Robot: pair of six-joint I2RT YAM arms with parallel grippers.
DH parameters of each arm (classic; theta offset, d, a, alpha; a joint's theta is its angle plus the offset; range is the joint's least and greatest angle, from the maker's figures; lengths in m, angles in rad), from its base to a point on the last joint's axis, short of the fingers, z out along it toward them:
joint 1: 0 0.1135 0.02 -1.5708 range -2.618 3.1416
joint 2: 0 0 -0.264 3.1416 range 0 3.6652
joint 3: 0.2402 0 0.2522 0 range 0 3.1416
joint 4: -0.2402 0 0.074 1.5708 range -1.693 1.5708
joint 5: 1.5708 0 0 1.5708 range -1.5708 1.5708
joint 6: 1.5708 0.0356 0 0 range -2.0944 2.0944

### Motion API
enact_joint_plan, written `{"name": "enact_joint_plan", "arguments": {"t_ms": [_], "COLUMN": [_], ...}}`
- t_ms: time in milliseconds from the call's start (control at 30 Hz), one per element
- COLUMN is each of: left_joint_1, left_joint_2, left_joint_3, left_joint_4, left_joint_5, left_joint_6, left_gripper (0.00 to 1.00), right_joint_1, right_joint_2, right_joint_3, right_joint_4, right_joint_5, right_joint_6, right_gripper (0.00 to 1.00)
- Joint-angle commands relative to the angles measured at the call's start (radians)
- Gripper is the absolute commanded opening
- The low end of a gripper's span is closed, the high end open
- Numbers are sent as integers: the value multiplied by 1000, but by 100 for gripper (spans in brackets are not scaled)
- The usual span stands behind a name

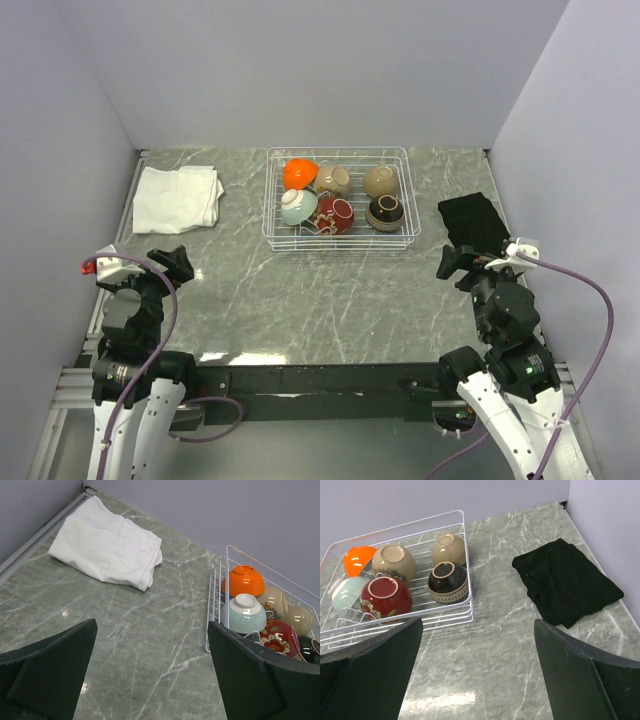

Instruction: Unload the bowls from the dish rack

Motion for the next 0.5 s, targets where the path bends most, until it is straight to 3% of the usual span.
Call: {"name": "enact_joint_plan", "arguments": {"t_ms": [0, 200, 467], "left_joint_1": [-1, -1, -1], "left_joint_2": [12, 70, 355], "left_joint_3": [5, -9, 27], "left_joint_4": [26, 69, 225], "left_joint_5": [-26, 41, 130], "left_joint_6": [-22, -3, -8], "left_gripper": [99, 99, 99], "right_joint_1": [7, 7, 7], "right_joint_2": [-9, 2, 31], "right_joint_3": [40, 49, 63], "right_joint_4": [20, 14, 9], "right_joint_5": [-14, -19, -83], "right_joint_6": [7, 37, 67], "right_gripper": [100, 100, 100]}}
